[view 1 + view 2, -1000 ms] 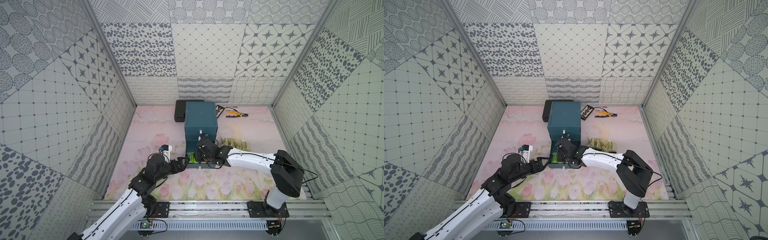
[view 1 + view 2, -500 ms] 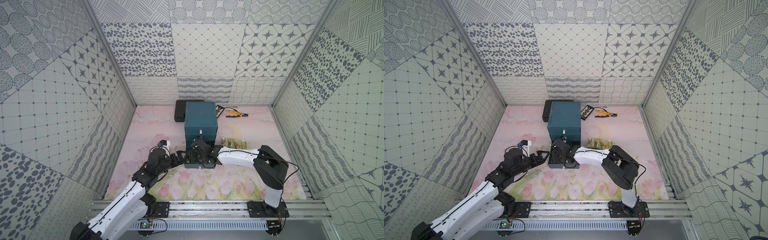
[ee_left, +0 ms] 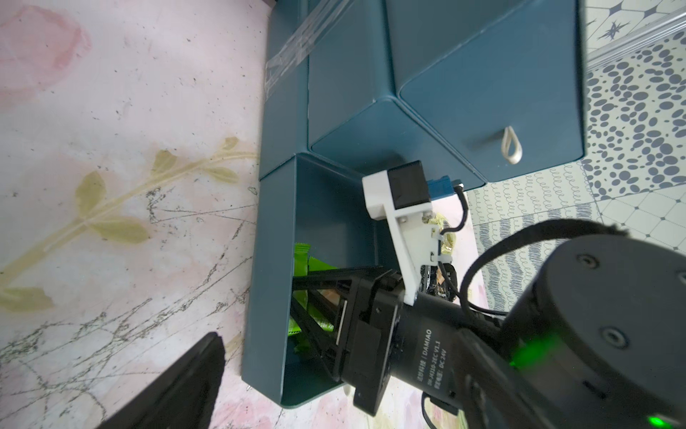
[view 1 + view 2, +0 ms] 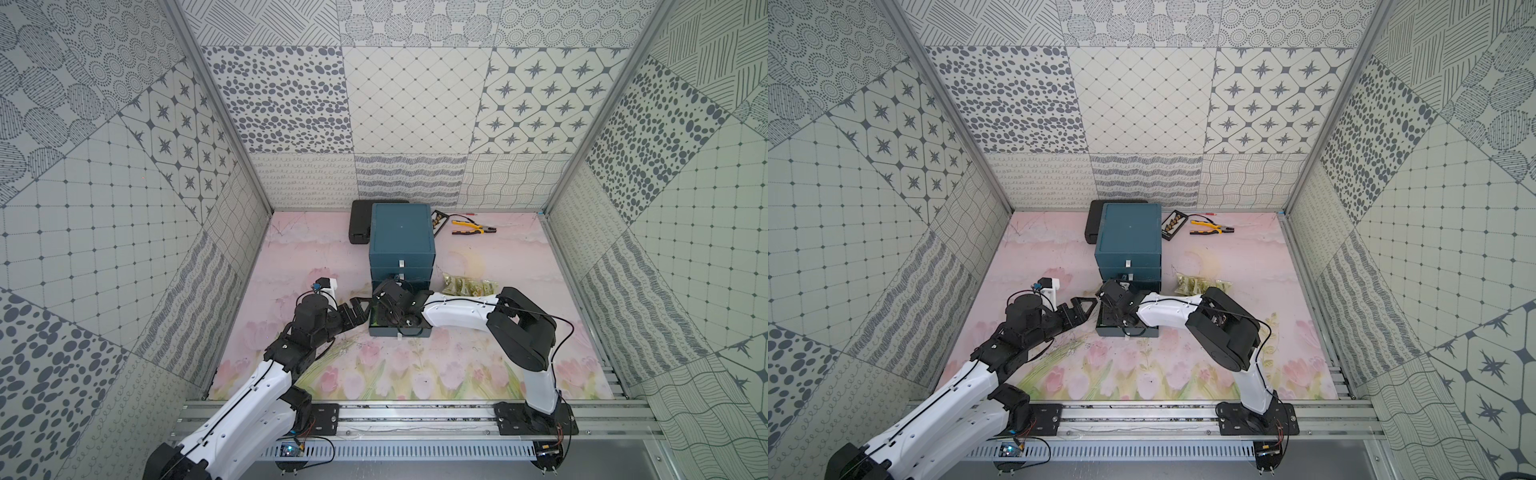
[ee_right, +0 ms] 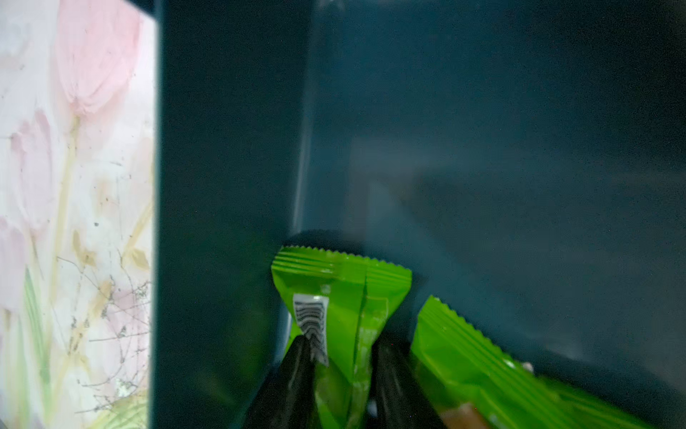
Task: Take the cookies out of the drawer
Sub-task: Pick up the cookie from the drawer.
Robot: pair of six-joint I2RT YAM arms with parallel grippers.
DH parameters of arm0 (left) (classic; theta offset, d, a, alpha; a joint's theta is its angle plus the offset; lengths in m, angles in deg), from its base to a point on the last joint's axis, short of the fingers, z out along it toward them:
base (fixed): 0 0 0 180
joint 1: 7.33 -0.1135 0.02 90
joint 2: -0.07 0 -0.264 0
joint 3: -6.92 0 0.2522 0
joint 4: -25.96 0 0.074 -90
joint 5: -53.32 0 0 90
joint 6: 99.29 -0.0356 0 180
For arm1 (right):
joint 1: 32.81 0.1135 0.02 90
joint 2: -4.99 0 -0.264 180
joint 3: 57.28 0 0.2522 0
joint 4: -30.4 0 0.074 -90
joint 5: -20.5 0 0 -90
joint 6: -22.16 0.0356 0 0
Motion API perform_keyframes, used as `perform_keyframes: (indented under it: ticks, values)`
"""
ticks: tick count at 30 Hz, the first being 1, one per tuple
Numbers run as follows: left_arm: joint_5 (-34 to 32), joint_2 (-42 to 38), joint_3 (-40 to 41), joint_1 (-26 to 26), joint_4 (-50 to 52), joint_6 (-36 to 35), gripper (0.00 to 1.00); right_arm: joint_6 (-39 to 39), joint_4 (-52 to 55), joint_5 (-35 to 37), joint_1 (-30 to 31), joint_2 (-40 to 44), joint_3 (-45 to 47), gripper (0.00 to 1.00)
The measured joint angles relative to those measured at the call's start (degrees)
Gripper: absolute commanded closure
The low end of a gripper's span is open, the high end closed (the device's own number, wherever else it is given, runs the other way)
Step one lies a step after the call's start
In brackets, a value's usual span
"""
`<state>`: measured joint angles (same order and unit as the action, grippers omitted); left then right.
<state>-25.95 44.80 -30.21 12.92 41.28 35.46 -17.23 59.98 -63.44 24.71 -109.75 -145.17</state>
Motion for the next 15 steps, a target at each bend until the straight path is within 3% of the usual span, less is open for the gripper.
perform_keyframes:
  ticks: [6, 15]
  values:
    - [0.55, 0.59, -0.04, -0.02, -0.94, 0.00, 0.01, 0.26, -0.92, 0.87, 0.00, 1.03, 0.44, 1.00]
    - [1.09, 0.90, -0.70, -0.04, -0.94, -0.04, 0.01, -1.55, -0.85, 2.58, 0.00, 5.38, 4.55, 1.00]
